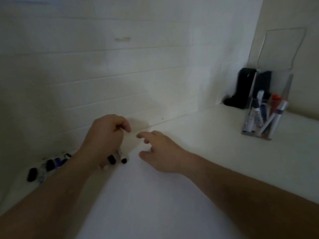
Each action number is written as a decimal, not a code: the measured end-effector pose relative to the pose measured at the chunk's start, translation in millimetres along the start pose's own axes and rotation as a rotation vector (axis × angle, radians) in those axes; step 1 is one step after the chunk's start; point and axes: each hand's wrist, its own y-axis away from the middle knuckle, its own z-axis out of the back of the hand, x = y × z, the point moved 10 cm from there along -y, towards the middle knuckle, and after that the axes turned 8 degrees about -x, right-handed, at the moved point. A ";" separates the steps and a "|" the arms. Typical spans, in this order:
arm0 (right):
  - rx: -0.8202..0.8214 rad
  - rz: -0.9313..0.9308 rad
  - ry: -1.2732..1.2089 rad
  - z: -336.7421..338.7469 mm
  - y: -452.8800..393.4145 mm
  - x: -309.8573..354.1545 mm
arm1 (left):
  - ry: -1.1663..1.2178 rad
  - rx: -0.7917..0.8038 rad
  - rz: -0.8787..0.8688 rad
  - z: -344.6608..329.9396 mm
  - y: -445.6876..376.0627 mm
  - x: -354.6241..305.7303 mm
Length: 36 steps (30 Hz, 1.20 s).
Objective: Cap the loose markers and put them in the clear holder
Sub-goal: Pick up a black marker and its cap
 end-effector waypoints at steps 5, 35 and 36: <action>0.105 0.150 0.097 -52.1 -18.8 40.8 | 0.014 -0.035 0.266 22.2 7.5 70.6; -0.435 -0.254 0.246 137.6 59.8 -118.4 | 0.047 0.184 -0.033 -41.5 20.5 -33.5; -0.476 -0.272 0.200 141.2 61.3 -119.2 | 0.117 0.199 -0.007 -49.3 18.0 -40.5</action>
